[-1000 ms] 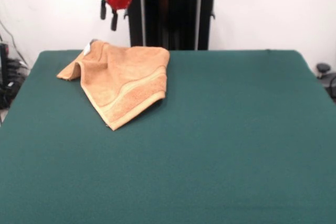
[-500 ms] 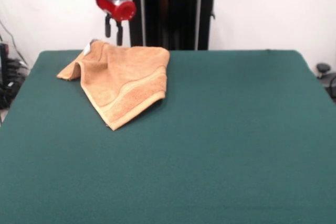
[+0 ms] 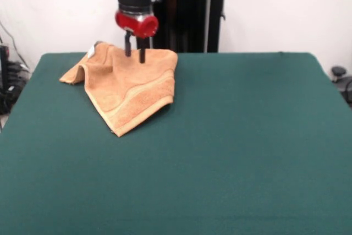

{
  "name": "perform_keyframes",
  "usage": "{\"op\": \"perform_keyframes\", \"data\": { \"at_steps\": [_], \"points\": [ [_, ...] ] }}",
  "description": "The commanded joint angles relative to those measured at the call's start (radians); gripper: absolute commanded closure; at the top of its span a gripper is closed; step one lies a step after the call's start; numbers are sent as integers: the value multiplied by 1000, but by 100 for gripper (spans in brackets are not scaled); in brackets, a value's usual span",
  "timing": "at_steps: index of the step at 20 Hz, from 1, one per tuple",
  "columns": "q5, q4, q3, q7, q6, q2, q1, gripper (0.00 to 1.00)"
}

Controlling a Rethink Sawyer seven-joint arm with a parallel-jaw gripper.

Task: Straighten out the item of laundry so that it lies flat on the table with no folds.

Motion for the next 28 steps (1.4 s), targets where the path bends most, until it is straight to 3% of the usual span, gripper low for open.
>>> {"op": "perform_keyframes", "data": {
  "at_steps": [1,2,4,8,12,16,18,22,24,26,28],
  "points": [
    [90,-326,-387,17,101,360,498,0],
    [117,-370,-465,38,208,430,583,0],
    [189,-397,-580,83,200,546,699,0],
    [294,-414,-714,123,244,684,855,0],
    [494,-398,-940,242,218,990,1160,0],
    [674,-346,-964,325,234,1166,1369,0],
    [719,-322,-951,319,220,1180,1396,0],
    [746,-289,-930,256,151,1125,1352,0],
    [744,-278,-877,235,84,1049,1267,0],
    [700,-269,-792,200,43,933,1136,0],
    [657,-267,-761,161,31,869,1063,0]
  ]
}}
